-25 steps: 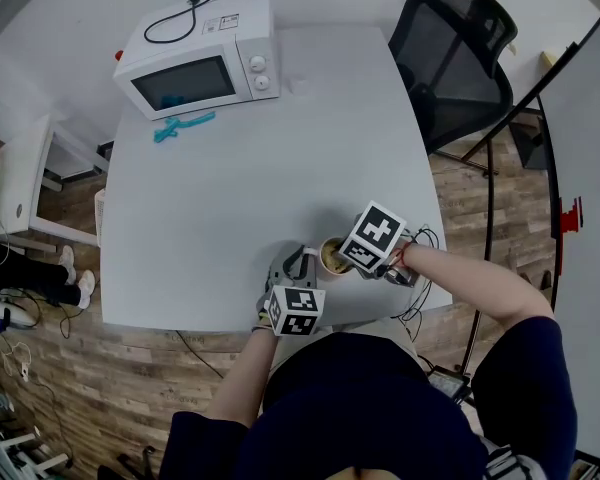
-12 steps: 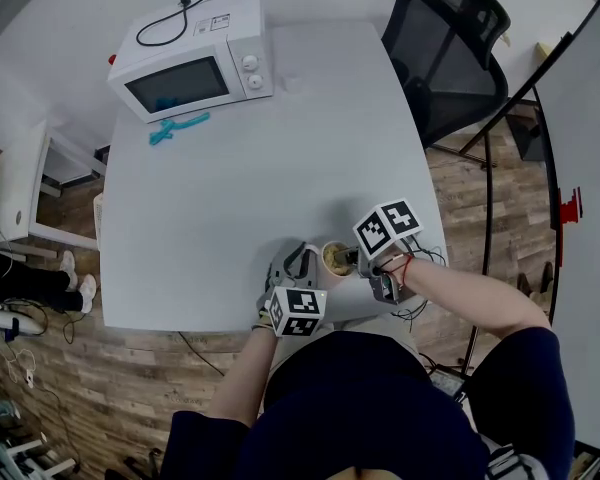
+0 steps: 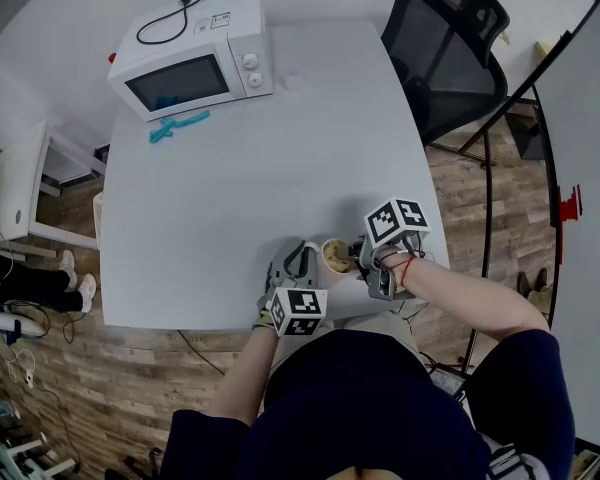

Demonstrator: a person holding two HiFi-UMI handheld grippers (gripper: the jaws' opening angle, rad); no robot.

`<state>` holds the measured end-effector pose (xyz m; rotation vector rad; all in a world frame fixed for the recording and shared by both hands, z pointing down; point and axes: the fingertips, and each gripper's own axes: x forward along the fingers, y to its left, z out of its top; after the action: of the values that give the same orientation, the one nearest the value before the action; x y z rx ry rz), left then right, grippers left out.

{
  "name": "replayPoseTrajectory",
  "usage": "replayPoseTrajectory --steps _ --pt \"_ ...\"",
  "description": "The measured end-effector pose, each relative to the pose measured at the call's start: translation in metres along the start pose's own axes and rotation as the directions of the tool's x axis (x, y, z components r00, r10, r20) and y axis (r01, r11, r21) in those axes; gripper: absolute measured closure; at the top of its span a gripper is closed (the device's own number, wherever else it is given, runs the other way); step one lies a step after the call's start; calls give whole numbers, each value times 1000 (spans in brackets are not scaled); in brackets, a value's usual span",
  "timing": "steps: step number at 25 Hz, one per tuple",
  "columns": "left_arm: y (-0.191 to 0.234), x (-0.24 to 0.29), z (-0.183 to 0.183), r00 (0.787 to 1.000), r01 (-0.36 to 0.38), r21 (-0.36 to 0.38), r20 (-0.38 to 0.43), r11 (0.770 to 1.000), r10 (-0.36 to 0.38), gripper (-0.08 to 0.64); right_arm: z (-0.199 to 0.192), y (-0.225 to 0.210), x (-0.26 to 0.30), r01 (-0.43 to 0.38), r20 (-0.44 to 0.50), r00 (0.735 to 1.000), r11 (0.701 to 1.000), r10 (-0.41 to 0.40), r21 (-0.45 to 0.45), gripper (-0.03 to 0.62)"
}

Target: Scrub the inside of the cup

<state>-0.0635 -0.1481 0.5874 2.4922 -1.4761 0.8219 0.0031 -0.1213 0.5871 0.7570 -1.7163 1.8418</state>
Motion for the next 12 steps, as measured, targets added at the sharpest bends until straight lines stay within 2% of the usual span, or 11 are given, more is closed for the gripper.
replayPoseTrajectory --steps 12 --pt "13 -5 -17 999 -18 -46 -29 999 17 526 8 24 -14 -6 -3 1000 988 5 -155 558"
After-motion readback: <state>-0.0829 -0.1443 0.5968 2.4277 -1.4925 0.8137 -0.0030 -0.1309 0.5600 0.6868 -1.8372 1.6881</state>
